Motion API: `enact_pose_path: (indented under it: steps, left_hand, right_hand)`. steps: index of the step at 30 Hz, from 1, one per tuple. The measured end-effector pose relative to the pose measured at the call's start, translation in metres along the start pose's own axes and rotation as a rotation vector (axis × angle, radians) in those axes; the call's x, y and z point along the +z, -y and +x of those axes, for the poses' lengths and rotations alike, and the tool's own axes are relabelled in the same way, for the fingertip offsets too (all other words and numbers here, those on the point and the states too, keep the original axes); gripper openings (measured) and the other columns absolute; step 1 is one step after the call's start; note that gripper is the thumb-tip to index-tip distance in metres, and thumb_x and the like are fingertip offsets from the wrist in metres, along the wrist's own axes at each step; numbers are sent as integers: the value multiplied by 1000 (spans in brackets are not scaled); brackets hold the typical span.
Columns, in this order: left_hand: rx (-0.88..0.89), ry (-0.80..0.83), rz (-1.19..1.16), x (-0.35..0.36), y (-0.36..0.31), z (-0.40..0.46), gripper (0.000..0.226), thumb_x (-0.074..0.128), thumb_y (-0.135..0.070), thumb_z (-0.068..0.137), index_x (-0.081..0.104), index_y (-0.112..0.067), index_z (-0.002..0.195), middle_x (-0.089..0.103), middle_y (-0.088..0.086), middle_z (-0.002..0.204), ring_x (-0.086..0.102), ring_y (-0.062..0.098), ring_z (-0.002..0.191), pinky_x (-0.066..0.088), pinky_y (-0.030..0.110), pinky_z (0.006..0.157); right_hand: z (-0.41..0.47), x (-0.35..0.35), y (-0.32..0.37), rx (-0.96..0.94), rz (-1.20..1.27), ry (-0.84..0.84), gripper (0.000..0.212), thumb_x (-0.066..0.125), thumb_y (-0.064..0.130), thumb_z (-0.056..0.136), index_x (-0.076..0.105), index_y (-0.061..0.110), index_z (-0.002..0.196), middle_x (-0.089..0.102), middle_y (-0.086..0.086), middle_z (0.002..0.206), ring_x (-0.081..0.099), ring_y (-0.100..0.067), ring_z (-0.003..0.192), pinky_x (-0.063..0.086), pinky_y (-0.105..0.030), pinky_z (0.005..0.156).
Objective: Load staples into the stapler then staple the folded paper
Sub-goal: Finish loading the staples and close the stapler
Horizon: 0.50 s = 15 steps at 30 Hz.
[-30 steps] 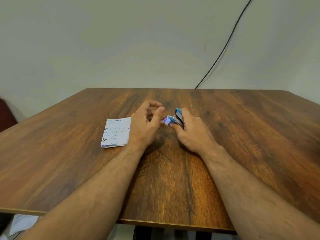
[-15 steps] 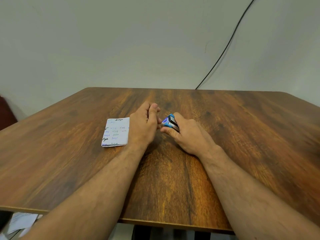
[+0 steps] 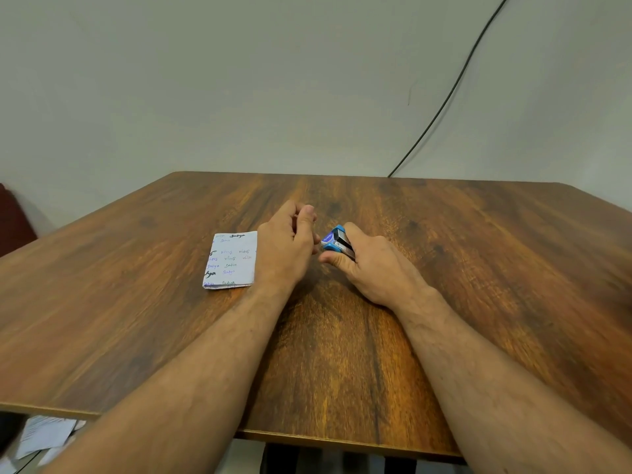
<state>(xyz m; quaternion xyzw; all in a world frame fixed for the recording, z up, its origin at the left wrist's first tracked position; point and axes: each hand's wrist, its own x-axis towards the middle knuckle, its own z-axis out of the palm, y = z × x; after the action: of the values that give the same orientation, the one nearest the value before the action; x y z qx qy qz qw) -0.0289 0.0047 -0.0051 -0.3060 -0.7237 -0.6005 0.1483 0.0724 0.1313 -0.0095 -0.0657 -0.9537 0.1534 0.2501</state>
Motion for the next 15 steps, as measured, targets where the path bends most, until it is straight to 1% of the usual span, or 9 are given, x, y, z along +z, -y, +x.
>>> enact_pose_path:
  steps: [4,6,9,10,11,12,13,14,15]
  left_hand:
    - [1,20,-10,0,2,0,25,45,-26,105,64,-18,91,68,-4,64,67,3,53,59,33,57]
    - [11,24,1,0,3,-1,26,44,-25,105,64,-19,91,68,-5,64,67,3,53,57,32,58]
    - [24,5,29,-1,3,0,24,45,-25,104,64,-20,89,68,-5,65,69,8,59,58,37,62]
    - [26,-7,52,-1,2,-1,23,46,-25,102,64,-21,88,68,-5,67,70,11,62,58,39,64]
    - [29,-17,84,-1,1,-1,21,48,-25,101,64,-21,88,69,-6,69,69,12,66,57,40,66]
    - [27,-28,128,-1,0,-1,17,51,-24,99,64,-21,88,69,-6,72,67,12,68,56,39,69]
    - [18,-43,174,-1,-1,0,13,54,-23,97,64,-22,89,68,-8,74,65,11,71,54,37,71]
    - [2,-57,236,-2,-2,1,7,57,-23,93,64,-24,91,67,-10,77,64,12,76,52,36,75]
    - [-15,-63,326,-4,0,2,8,59,-24,89,64,-26,95,68,-11,82,64,14,83,50,36,81]
  right_hand:
    - [0,1,0,5,-5,-6,63,34,79,85,48,22,109,66,-1,86,63,-20,72,53,-42,65]
    - [0,1,0,4,-3,-8,62,36,79,86,48,24,111,66,-1,86,63,-20,73,54,-43,66]
    - [-1,1,0,29,14,-19,63,38,82,84,45,27,114,67,0,89,66,-21,75,56,-41,67]
    - [-2,1,0,43,43,-34,59,44,78,85,43,28,116,68,1,91,68,-21,77,56,-40,69]
    - [-2,1,0,60,79,-52,51,53,69,88,40,30,119,69,1,94,69,-20,78,57,-39,70]
    - [-2,1,0,72,109,-69,47,63,55,90,36,31,120,68,2,95,69,-19,78,56,-37,70]
    - [-2,1,0,79,119,-82,46,68,41,90,34,31,119,68,2,94,68,-19,76,53,-35,68]
    - [-2,2,0,81,113,-97,45,68,31,89,34,30,117,67,2,93,67,-20,75,49,-33,67]
    - [-1,2,0,90,96,-110,42,67,27,88,35,30,115,68,2,94,67,-22,77,46,-32,68]
